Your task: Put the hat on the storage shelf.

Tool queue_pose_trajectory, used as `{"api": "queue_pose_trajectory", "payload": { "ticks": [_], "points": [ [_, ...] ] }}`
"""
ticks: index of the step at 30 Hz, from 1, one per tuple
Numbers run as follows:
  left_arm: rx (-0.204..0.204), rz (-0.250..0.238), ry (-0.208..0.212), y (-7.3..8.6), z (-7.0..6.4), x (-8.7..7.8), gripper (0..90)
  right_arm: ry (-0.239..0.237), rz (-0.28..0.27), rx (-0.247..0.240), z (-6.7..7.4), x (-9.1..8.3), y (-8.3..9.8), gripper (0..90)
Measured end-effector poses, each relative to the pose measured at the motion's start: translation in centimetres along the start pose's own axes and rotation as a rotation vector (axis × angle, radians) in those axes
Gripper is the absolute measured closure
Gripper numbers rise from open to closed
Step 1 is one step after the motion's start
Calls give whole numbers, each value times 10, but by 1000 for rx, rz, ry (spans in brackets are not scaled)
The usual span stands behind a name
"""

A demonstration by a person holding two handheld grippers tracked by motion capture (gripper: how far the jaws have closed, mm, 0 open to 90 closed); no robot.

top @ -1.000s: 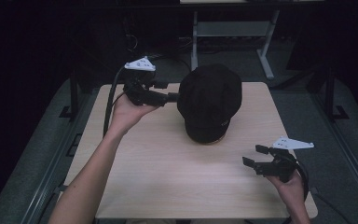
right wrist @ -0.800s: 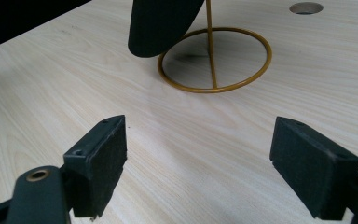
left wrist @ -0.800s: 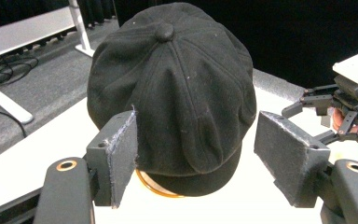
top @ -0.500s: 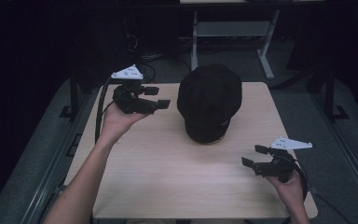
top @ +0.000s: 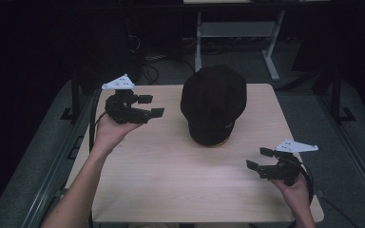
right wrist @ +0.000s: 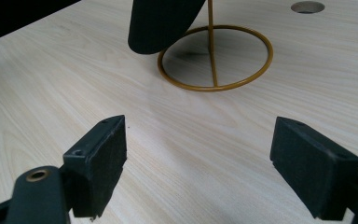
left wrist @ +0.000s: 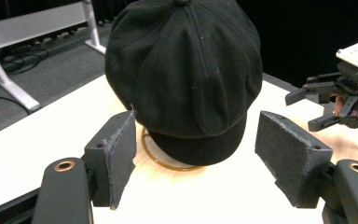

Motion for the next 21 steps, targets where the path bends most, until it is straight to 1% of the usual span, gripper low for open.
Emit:
{"api": "queue_pose_trajectory", "payload": {
  "ticks": [2,4,9,11,12,21],
  "points": [
    [-4,-3,-3,3,0,-2,285,1,0,-2,0,0,0,179],
    [4,2,-11,6,0,-4,285,2,1,0,0,1,0,178],
    [-10,0,-14,14,2,-8,284,2,6,0,0,1,0,177],
    [-7,10,-21,17,2,-9,278,3,5,0,0,1,0,177],
    [-13,4,-21,19,2,-10,277,3,6,0,0,1,0,177],
    [-35,7,-32,36,5,-18,275,1,14,-4,1,2,0,177]
  ]
}}
Point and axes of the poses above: each handheld gripper's, and its own axes: x roughly forward along the jaws, y roughly out of its underside, z roughly to its left, the point moved 2 cm from there along x, roughly forward along the jaws, and after that the axes turned 2 degrees about -x, right-handed, at the moved point
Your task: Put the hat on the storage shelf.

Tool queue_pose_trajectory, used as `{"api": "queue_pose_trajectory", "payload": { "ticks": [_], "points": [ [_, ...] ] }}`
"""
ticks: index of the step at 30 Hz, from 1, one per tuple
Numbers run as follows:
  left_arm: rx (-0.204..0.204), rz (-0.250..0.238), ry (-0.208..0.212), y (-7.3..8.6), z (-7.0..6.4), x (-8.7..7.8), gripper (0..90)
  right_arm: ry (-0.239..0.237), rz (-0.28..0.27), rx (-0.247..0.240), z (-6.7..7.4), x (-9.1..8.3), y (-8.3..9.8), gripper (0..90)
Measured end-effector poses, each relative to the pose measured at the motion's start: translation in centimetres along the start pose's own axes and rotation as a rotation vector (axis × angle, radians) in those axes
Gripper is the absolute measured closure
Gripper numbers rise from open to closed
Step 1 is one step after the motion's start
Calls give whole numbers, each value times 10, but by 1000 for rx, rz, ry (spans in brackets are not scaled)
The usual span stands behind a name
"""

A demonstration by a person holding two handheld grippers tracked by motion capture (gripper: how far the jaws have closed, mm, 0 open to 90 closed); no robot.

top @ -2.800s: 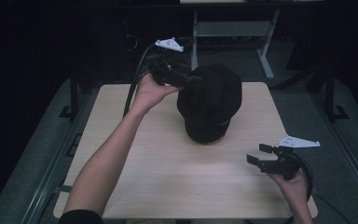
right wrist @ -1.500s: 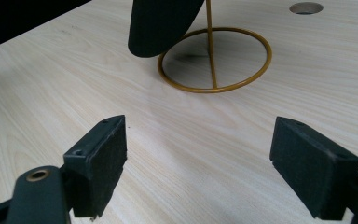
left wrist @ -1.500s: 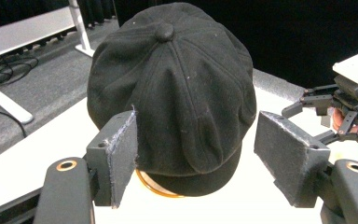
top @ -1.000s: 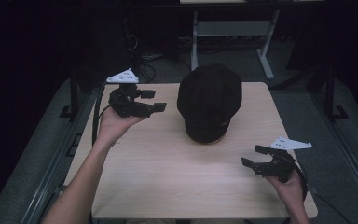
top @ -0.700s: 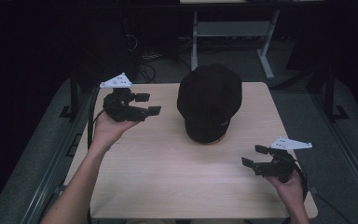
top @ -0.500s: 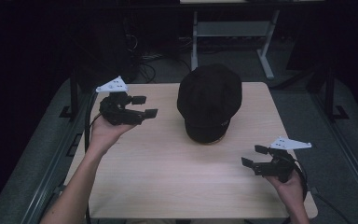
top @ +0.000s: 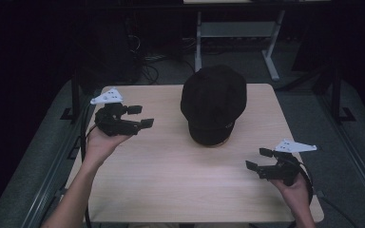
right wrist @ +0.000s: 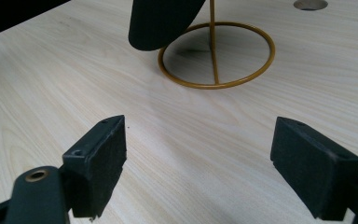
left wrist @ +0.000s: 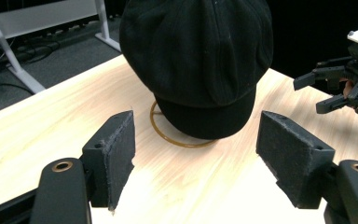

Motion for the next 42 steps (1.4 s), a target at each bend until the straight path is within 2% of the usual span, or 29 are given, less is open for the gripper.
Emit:
{"api": "queue_pose_trajectory", "payload": {
  "ticks": [16,34,42],
  "points": [
    [-15,22,-9,28,2,-5,270,-3,13,-4,1,2,1,177],
    [-68,12,-1,63,4,-10,261,-7,31,-18,4,4,1,175],
    [-79,22,-13,80,3,-12,257,-5,30,-19,4,3,1,175]
  ]
}}
Point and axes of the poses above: each handheld gripper's, and its own axes: x roughly forward along the jaws, y roughly out of its underside, z roughly to its left, the point moved 2 cm from there along x, roughly forward along the jaws, and after that the axes turned 2 degrees about -x, right-handed, at the moved point
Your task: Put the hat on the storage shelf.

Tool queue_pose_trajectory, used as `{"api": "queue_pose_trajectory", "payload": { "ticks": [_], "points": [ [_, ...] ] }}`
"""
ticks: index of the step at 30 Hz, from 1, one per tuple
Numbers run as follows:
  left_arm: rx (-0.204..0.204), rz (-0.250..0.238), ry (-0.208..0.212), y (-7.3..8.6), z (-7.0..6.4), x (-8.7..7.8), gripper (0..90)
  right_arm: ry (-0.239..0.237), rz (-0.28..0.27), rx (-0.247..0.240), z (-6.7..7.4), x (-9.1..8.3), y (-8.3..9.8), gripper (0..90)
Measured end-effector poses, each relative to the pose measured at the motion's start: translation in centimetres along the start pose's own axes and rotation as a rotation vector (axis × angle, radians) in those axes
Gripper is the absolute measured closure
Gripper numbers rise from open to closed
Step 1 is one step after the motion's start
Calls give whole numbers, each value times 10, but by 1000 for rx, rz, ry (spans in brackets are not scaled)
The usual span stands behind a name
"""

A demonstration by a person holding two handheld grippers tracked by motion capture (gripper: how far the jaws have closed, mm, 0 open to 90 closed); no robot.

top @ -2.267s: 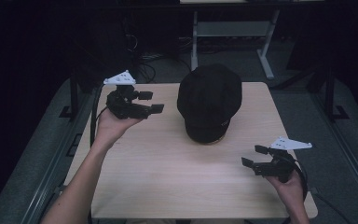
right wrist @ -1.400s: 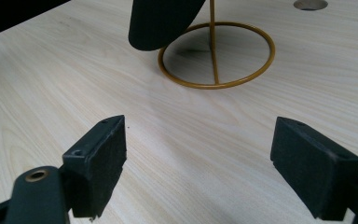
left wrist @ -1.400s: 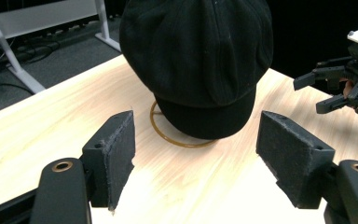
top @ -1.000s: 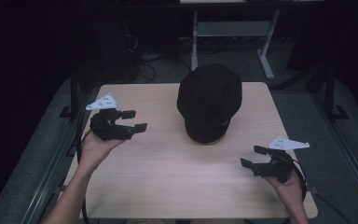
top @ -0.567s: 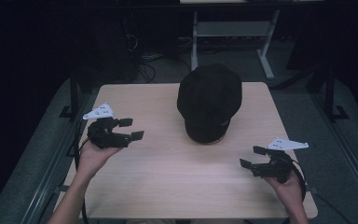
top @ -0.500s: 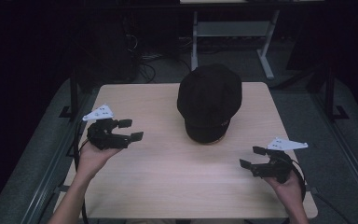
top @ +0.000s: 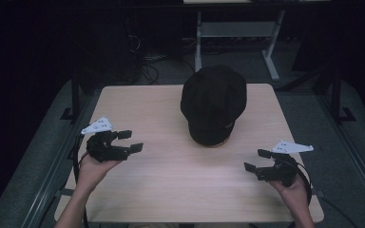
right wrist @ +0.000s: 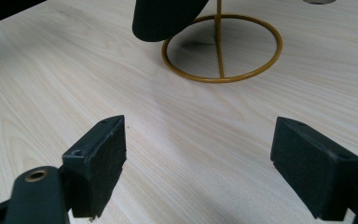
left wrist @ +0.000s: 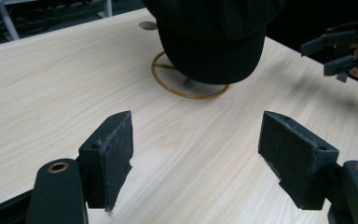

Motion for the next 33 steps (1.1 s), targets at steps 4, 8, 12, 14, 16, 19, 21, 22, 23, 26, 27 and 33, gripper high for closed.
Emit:
{"api": "queue_pose_trajectory", "payload": {
  "ticks": [4,8,12,14,16,19,21,22,23,26,27,33],
  "points": [
    [-1,4,-3,8,2,-1,253,1,-2,1,-1,0,0,176],
    [-4,7,-18,14,3,-2,252,4,-1,0,-1,-1,1,176],
    [-7,4,-29,21,2,-5,251,6,-2,-1,-1,-1,1,176],
    [-11,3,-24,25,2,-6,251,8,-3,3,-1,-1,1,176],
    [-14,9,-28,30,1,-6,252,8,-2,2,-2,-1,1,176],
    [-14,17,-34,37,0,-6,251,9,5,1,-1,-1,2,176],
    [-12,19,-37,40,-2,-6,251,10,8,3,-1,-1,2,176],
    [-13,19,-35,42,-3,-6,251,11,9,3,0,-1,3,176],
    [-11,19,-33,44,-4,-6,251,11,8,3,1,-1,3,176],
    [-9,5,-43,52,-8,-7,244,12,10,-5,4,-2,5,176],
    [-14,-4,-42,55,-8,-8,244,12,11,-3,5,-3,6,176],
    [-41,-14,-61,78,-11,-12,245,-3,11,-3,12,-3,10,178]
  ]
}}
Point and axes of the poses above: each handheld gripper's, and its own axes: x roughly forward along the jaws, y roughly out of its underside, z roughly to its left, the point moved 2 cm from there along x, roughly forward along the jaws, and after that the axes turned 2 degrees about -x, right-handed, at the moved point
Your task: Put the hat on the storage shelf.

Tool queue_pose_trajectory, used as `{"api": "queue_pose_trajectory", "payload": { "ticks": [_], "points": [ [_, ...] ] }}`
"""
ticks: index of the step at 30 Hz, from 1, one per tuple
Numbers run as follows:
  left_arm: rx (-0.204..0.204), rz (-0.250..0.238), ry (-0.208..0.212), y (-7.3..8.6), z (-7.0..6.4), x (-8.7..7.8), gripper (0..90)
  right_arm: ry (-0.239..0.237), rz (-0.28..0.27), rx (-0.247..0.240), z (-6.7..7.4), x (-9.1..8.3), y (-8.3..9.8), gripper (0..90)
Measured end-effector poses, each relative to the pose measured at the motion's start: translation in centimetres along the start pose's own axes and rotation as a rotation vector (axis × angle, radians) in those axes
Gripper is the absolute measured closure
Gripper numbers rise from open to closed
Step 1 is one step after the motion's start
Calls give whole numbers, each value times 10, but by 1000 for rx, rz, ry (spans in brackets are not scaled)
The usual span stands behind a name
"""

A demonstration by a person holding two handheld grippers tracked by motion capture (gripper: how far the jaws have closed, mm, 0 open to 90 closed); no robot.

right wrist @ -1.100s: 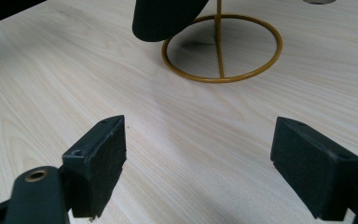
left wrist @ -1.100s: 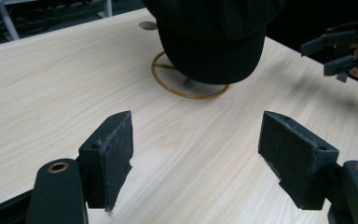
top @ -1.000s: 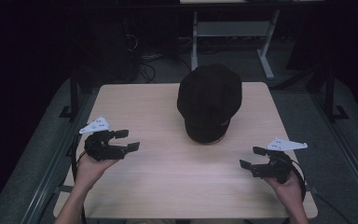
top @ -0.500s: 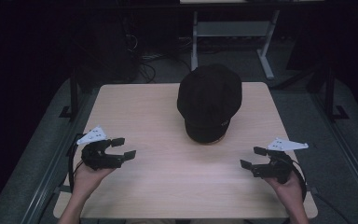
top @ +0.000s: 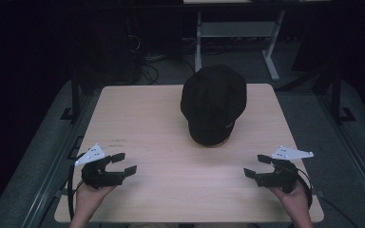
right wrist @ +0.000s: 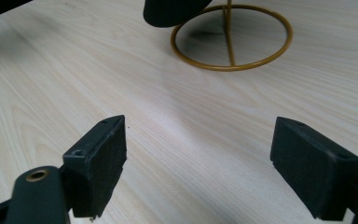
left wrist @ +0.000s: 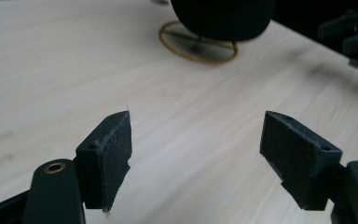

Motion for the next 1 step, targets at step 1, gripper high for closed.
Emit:
{"api": "queue_pose_trajectory", "payload": {
  "ticks": [1],
  "points": [
    [9,6,-11,2,0,0,245,-5,3,-3,0,1,0,178]
  ]
}}
Point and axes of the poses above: each handheld gripper's, and its own axes: x roughly forward along the jaws, y roughly out of its underside, z roughly to its left, the point moved 2 cm from there along x, roughly forward along the jaws, and after that the axes turned 2 degrees about -x, right-handed, at the moved point
